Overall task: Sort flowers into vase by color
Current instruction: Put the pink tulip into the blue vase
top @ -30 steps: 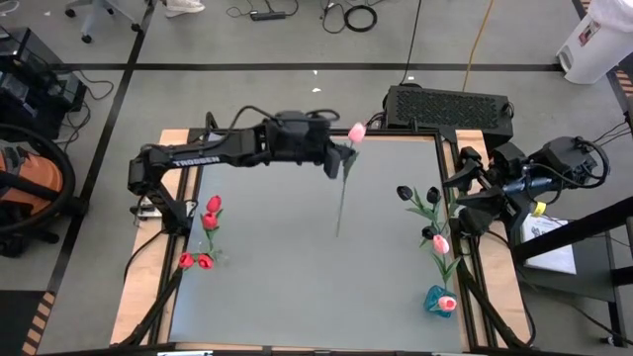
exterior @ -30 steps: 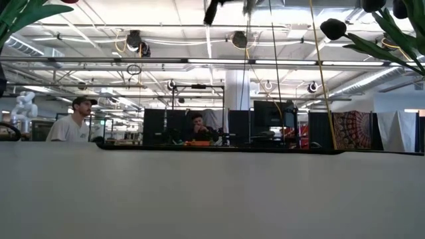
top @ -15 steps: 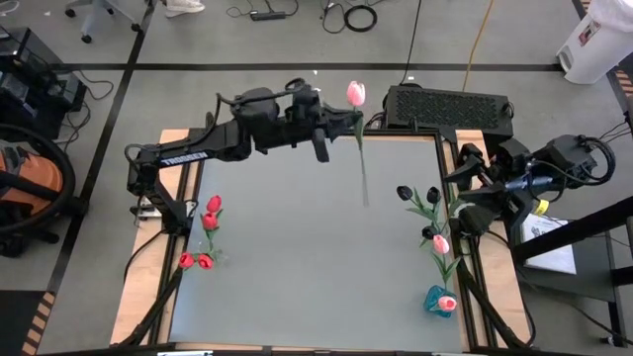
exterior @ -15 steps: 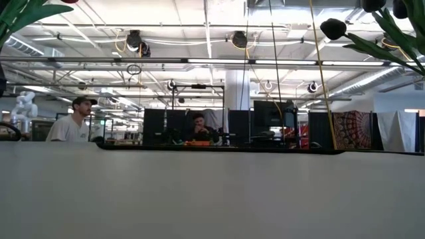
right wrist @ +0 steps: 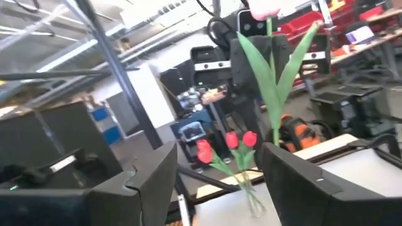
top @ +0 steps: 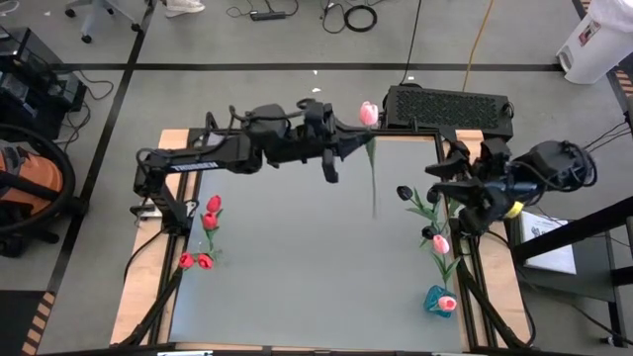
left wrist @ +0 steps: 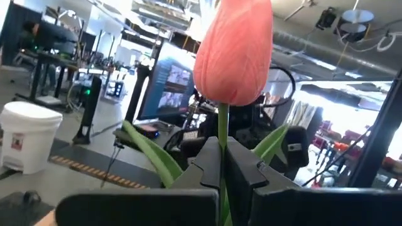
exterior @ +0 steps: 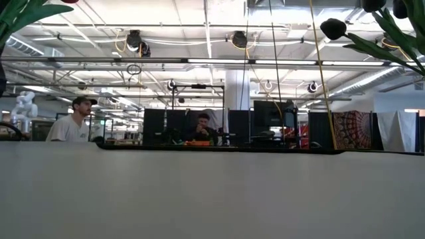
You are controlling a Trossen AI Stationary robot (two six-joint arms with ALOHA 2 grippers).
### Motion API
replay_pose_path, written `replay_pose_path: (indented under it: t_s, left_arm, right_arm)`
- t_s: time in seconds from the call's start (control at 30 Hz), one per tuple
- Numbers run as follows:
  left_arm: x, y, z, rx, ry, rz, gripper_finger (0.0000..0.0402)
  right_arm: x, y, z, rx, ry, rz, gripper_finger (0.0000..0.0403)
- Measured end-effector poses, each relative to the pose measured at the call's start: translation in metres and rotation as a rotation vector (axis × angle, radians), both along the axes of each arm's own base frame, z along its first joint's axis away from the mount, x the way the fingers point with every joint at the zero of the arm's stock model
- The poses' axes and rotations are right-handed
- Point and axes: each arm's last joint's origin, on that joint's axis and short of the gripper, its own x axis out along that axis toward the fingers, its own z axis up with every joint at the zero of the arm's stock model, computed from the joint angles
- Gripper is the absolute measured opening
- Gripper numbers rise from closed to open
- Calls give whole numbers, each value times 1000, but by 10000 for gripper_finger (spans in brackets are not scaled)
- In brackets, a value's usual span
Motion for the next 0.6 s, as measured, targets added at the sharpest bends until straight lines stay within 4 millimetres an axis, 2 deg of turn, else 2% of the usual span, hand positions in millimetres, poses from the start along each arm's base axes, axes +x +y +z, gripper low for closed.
replay_pose_path:
  t_s: [0.2,0.43,0.6]
  left_arm:
    - [15,-3,-8,-17,-52,-26,6]
    - [19,-14,-9,-50,-95,-85,6]
    - [20,-24,-10,-44,-91,-123,6]
  right_arm:
    - [17,4,12,-32,21,-32,223]
    - [31,1,28,-51,57,-92,201]
    - [45,-1,28,-72,97,-130,187]
